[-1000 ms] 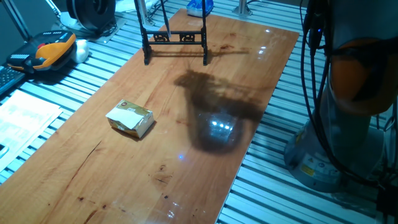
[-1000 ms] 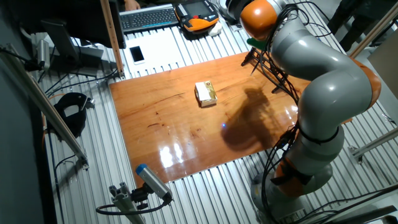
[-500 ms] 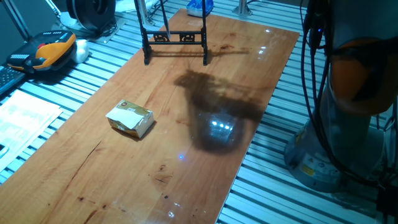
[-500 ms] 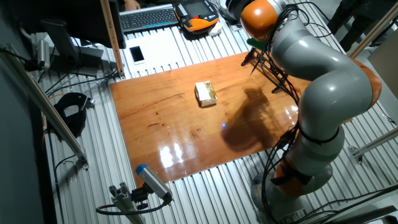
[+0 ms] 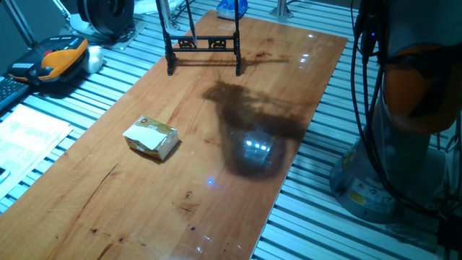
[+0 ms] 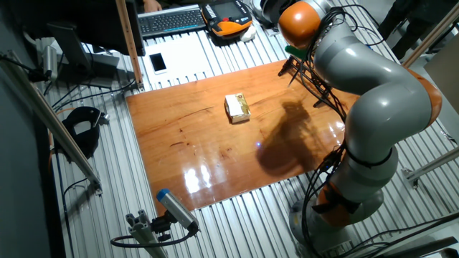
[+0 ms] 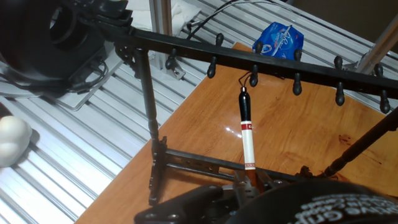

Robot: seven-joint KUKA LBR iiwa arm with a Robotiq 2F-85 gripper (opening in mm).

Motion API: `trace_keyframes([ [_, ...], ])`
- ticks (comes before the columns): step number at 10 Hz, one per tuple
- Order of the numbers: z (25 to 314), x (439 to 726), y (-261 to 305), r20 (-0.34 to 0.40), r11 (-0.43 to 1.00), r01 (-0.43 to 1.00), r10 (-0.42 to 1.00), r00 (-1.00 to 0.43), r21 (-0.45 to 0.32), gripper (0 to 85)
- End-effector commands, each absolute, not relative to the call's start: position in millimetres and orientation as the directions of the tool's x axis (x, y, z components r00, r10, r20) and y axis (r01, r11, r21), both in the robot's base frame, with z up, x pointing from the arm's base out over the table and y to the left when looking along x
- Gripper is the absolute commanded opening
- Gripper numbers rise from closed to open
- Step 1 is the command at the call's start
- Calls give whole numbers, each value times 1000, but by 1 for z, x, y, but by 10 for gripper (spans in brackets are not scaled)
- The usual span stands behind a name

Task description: Place the brush on the pen rack

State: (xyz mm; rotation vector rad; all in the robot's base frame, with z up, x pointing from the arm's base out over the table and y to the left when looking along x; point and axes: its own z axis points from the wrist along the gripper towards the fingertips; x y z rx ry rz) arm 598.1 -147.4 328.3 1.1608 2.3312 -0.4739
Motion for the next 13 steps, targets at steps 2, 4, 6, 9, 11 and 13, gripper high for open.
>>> trace_keyframes([
  [2,328,598,-147,-572,575,815,644,-508,-76,0],
  [4,327,598,-146,-586,570,819,641,-495,-68,0],
  [6,328,598,-146,-596,566,823,642,-482,-55,0],
  [9,326,599,-145,-605,558,829,647,-464,-37,0],
  [11,325,599,-145,-608,555,832,651,-453,-26,0],
  [13,324,600,-145,-612,555,831,651,-448,-18,0],
])
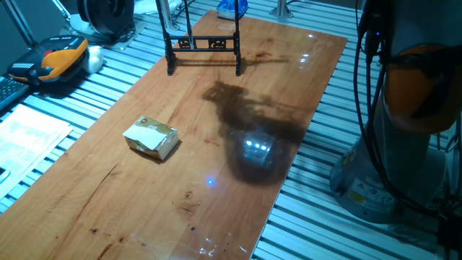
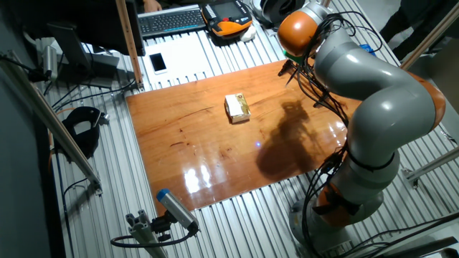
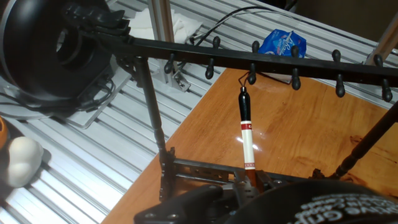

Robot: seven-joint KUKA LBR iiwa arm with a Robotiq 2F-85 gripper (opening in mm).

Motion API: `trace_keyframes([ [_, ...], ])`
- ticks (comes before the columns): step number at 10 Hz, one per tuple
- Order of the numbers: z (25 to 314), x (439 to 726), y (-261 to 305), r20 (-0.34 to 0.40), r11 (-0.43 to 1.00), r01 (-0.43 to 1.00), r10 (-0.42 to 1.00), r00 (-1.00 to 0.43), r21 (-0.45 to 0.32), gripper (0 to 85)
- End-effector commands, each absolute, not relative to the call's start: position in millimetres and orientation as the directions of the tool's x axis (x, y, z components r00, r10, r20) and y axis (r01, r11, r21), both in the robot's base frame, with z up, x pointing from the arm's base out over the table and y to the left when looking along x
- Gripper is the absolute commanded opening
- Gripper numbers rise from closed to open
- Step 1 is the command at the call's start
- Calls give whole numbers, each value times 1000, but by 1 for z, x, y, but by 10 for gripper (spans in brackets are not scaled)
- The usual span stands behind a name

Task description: Place the brush on the pen rack

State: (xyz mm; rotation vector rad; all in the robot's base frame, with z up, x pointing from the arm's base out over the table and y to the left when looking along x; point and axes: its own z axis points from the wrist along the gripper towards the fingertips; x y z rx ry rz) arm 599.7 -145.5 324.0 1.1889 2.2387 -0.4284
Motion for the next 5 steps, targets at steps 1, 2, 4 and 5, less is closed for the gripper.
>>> trace_keyframes([
  [1,324,600,-146,-613,554,832,653,-446,-15,0],
  [2,323,600,-146,-614,553,833,653,-443,-11,0],
  [4,322,601,-146,-618,554,833,652,-439,-8,0],
  [5,321,601,-146,-617,554,832,653,-439,-6,0],
])
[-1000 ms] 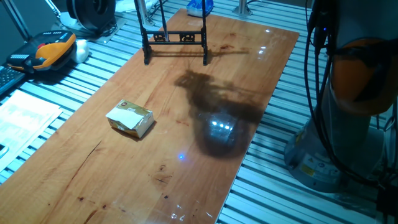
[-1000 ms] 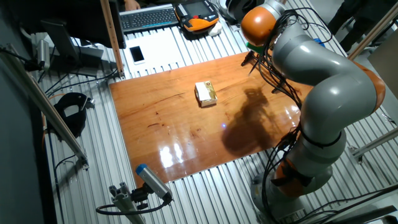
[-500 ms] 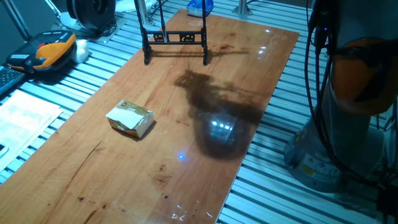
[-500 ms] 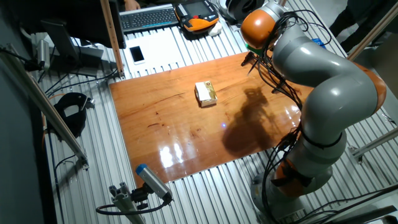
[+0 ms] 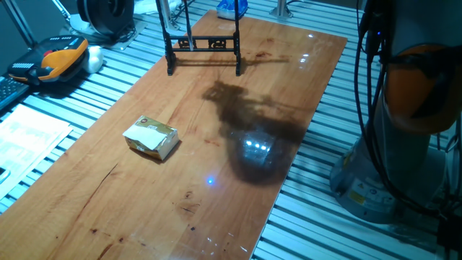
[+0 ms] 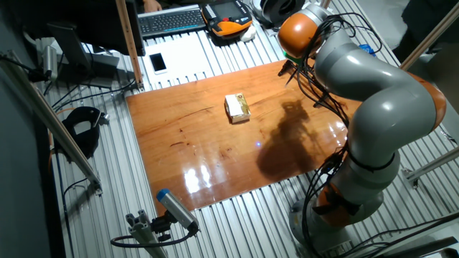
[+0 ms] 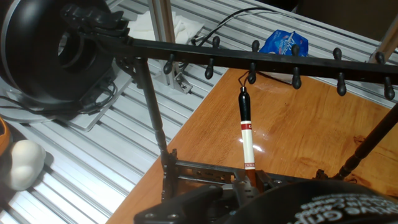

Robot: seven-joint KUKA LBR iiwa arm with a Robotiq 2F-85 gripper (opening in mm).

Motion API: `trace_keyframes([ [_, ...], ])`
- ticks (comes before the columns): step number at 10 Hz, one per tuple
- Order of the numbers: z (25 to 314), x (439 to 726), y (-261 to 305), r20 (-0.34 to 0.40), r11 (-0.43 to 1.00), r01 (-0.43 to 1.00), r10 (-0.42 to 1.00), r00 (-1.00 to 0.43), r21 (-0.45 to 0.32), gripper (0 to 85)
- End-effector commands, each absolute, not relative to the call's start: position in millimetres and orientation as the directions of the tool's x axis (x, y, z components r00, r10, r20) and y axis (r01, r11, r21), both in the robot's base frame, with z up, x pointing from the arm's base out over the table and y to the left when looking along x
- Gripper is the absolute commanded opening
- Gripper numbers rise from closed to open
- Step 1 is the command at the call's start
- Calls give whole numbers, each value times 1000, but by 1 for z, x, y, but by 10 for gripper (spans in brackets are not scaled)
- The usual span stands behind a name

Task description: Place the brush on the pen rack

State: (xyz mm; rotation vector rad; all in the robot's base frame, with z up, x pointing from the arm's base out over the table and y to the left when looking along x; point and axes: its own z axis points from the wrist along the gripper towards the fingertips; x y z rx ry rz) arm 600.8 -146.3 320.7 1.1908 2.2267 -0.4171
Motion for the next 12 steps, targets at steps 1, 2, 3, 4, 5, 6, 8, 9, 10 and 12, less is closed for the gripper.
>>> trace_keyframes([
  [1,320,601,-146,-620,554,833,653,-436,-3,0],
  [2,319,601,-146,-620,553,833,654,-435,-2,0],
  [3,319,601,-146,-620,552,834,654,-433,-1,0],
  [4,318,601,-146,-620,551,834,655,-432,1,0],
  [5,318,601,-146,-621,552,834,655,-432,2,0],
  [6,317,601,-147,-622,552,834,654,-430,3,0],
  [8,318,600,-147,-625,551,834,657,-421,19,0],
  [9,319,600,-147,-627,550,835,658,-418,21,0],
  [10,321,598,-147,-624,553,833,658,-422,20,0],
  [12,322,597,-147,-621,551,834,661,-421,22,0],
])
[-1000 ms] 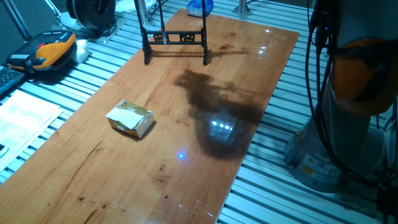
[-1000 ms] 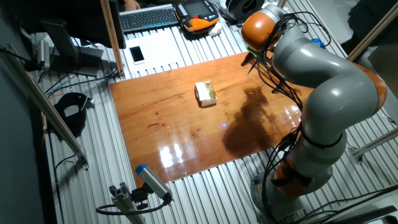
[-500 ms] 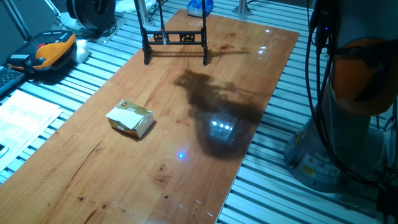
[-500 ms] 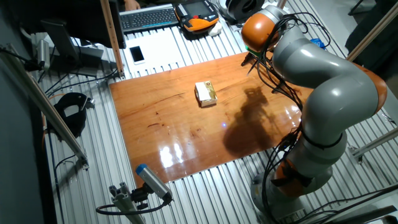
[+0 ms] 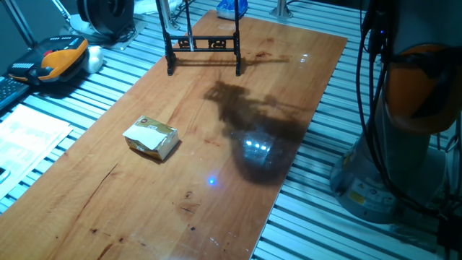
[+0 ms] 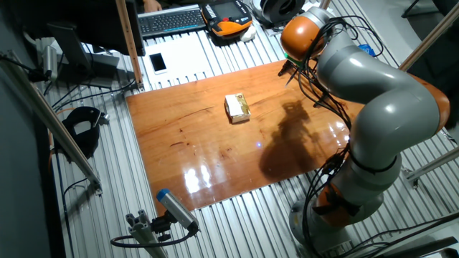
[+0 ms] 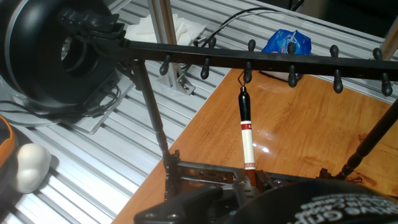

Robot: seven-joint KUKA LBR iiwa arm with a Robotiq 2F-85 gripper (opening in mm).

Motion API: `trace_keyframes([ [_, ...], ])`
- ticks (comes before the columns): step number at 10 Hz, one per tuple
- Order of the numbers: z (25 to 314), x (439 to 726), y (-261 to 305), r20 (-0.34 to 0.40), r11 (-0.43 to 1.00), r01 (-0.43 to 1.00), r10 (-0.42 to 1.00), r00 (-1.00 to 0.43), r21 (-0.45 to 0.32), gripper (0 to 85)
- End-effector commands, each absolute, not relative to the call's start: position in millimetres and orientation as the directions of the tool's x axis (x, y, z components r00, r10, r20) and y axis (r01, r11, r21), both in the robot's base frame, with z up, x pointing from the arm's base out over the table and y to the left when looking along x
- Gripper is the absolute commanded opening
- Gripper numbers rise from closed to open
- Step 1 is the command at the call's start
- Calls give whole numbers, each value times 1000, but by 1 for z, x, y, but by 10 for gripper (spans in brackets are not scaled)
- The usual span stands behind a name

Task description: Place the brush on the pen rack

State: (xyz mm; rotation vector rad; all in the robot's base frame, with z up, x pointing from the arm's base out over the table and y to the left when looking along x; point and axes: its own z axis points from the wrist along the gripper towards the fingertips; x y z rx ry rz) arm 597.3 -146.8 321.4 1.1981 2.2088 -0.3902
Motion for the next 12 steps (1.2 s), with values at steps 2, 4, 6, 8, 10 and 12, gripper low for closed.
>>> trace_keyframes([
  [2,321,597,-147,-624,550,835,662,-416,27,0],
  [4,320,596,-148,-624,552,833,662,-415,31,0],
  [6,317,594,-150,-628,556,830,660,-412,40,0],
  [8,317,594,-150,-626,556,830,661,-414,39,0],
  [10,316,593,-151,-625,557,829,661,-415,39,0],
  [12,313,593,-150,-627,557,830,662,-412,42,0],
])
